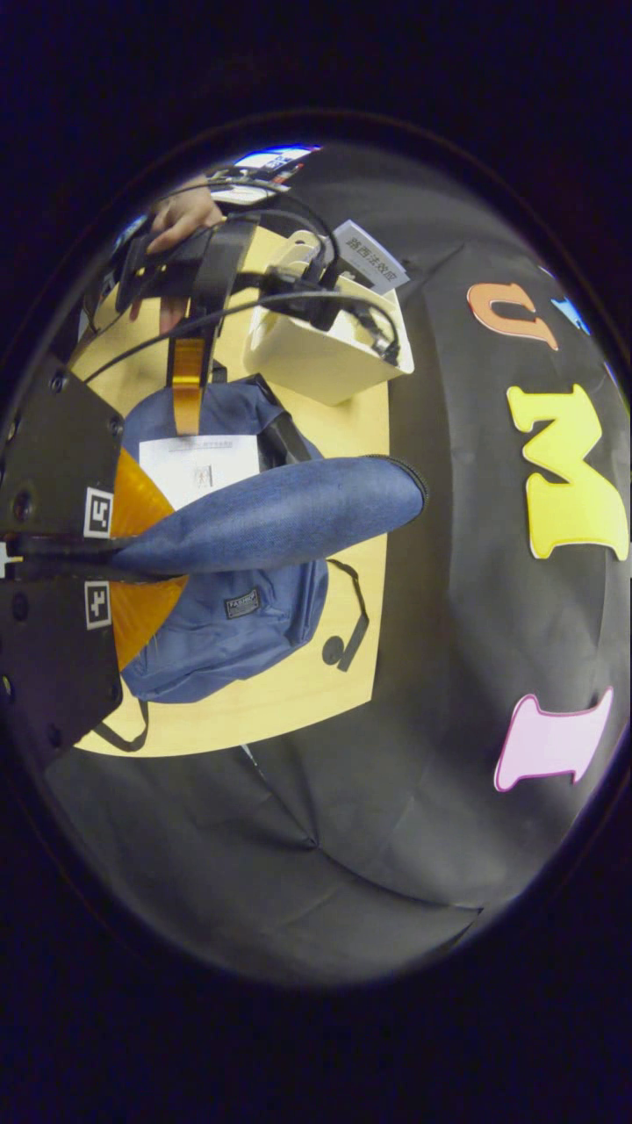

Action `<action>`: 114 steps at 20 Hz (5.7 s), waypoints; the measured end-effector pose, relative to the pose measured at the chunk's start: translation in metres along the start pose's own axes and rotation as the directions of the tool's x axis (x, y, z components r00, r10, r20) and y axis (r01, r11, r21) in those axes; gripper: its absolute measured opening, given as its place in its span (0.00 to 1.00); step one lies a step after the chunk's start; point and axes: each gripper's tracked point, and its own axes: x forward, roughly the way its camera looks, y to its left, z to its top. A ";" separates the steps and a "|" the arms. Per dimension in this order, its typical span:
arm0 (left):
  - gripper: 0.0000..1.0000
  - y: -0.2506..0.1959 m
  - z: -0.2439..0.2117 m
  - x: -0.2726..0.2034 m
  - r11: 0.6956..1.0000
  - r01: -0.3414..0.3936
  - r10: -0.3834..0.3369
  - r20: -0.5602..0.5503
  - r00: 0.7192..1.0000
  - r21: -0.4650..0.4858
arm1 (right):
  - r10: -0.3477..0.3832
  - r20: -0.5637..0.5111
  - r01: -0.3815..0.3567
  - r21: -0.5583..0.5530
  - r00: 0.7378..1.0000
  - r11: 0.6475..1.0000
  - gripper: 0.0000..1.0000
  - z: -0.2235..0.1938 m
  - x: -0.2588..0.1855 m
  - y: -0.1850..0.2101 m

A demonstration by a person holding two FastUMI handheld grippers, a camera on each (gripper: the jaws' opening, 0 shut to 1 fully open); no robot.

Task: Open the schoolbag, grab two books from the bookshelf and put them into the schoolbag.

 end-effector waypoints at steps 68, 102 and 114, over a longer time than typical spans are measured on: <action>0.41 0.294 0.121 -0.275 0.939 -0.323 0.312 -0.098 0.945 -0.120 | -0.028 -0.028 0.029 0.014 0.999 0.999 0.03 -0.009 0.003 0.017; 0.43 0.045 0.001 -0.188 0.818 0.511 -0.481 0.173 0.860 -0.266 | -0.077 -0.017 0.076 -0.036 0.997 0.996 0.04 -0.011 0.001 0.011; 0.38 -0.041 0.010 -0.082 0.827 0.518 -0.486 0.184 0.854 -0.219 | -0.064 -0.011 0.063 -0.016 0.998 0.998 0.03 -0.008 -0.001 0.007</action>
